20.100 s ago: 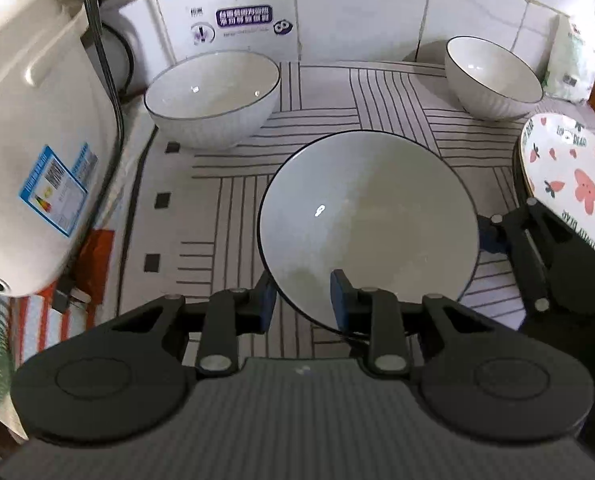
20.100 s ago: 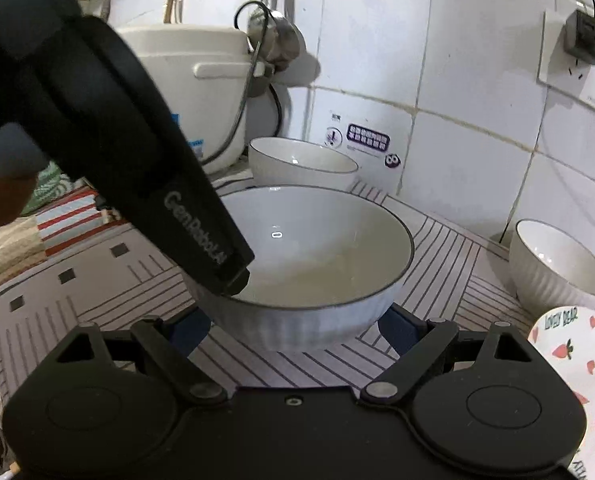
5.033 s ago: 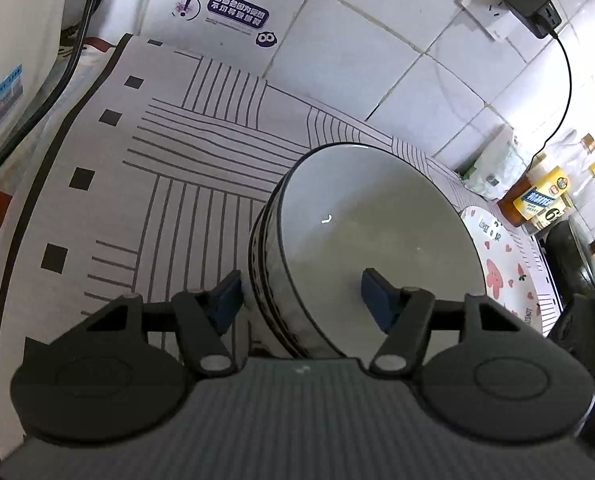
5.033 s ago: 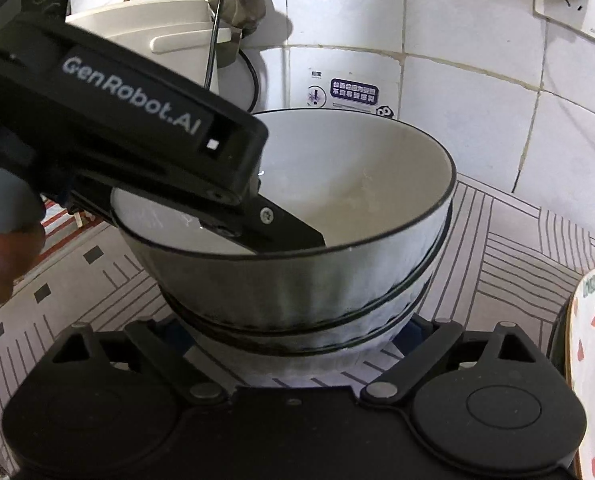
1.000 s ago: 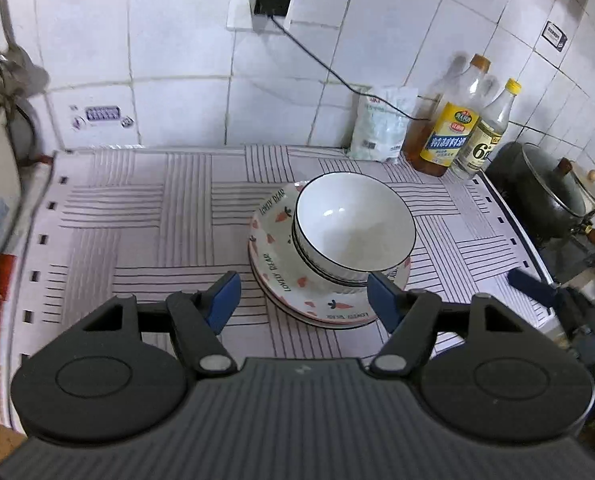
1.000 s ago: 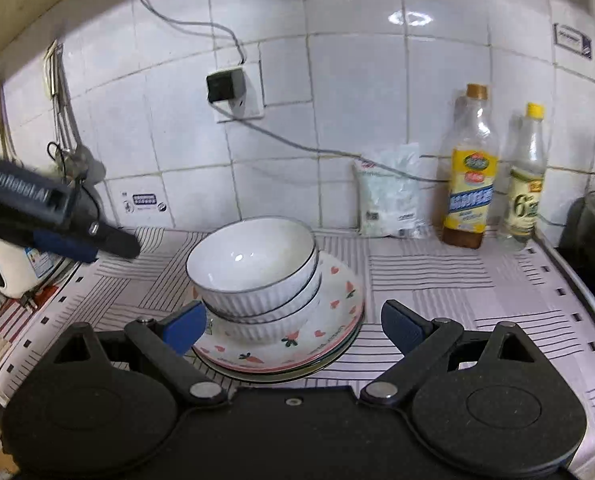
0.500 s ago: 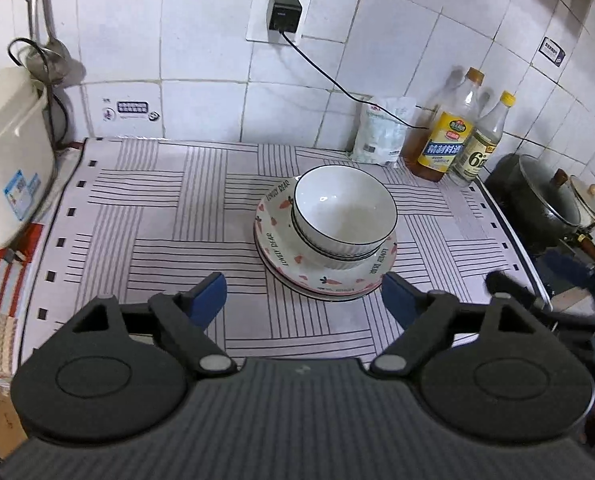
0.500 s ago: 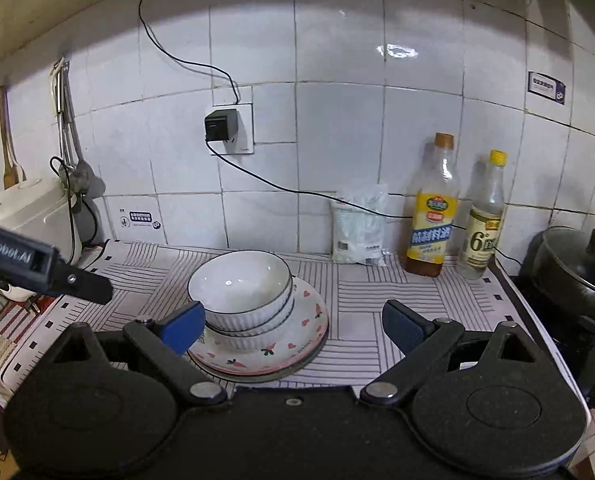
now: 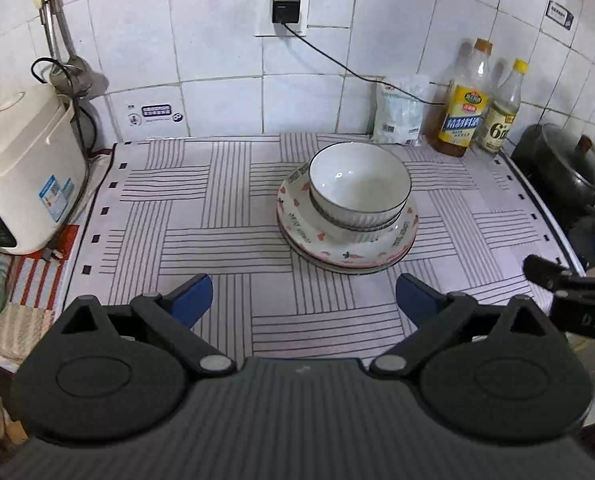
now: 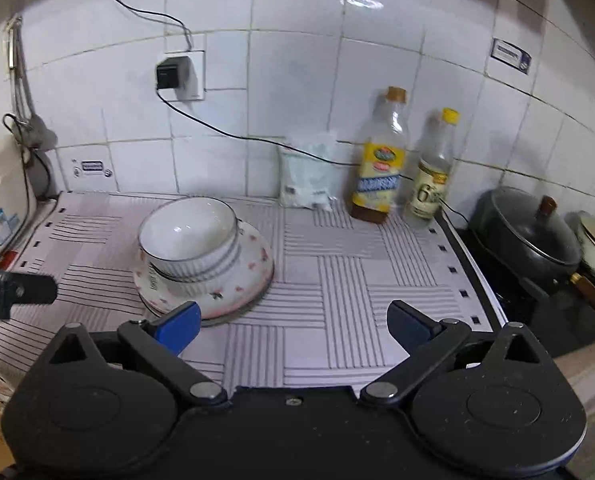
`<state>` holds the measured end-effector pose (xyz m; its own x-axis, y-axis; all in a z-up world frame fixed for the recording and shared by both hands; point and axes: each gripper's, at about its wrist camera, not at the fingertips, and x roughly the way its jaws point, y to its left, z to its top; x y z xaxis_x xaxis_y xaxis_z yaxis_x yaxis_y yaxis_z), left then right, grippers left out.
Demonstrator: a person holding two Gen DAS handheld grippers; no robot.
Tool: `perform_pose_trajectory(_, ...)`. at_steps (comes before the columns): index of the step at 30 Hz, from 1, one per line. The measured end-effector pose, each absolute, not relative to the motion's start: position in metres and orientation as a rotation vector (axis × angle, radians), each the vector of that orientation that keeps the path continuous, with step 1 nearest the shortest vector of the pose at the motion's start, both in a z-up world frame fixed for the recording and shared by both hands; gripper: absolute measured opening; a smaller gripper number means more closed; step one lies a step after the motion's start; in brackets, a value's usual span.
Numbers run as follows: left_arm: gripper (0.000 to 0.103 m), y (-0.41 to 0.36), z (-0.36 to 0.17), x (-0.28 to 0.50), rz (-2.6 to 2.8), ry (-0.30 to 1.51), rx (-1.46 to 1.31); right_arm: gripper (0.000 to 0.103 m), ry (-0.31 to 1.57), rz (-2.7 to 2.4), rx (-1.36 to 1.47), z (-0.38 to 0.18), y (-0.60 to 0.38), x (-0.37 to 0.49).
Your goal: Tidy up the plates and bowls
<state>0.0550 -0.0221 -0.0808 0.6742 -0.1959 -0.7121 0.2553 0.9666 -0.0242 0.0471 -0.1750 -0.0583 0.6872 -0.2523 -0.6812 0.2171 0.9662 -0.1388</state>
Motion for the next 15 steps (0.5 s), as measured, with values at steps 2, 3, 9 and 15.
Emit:
perform_pose_trajectory(2, 0.099, -0.023, -0.082, 0.052, -0.254, 0.796, 0.078, 0.101, 0.779, -0.266, -0.042, -0.057, -0.179, 0.043)
perform_pose_trajectory(3, 0.099, -0.023, -0.082, 0.05, -0.252, 0.801, 0.075, 0.101, 0.779, -0.264, -0.038, -0.056, -0.18, 0.042)
perform_pose_trajectory(9, 0.099, -0.021, -0.081, 0.041, -0.219, 0.804, 0.036, 0.101, 0.778, -0.248, -0.044, -0.048, -0.177, 0.032)
perform_pose_trajectory(15, 0.099, -0.021, -0.083, 0.036, -0.177, 0.797, 0.038, 0.101, 0.773, -0.219, -0.055, -0.043, -0.172, 0.027)
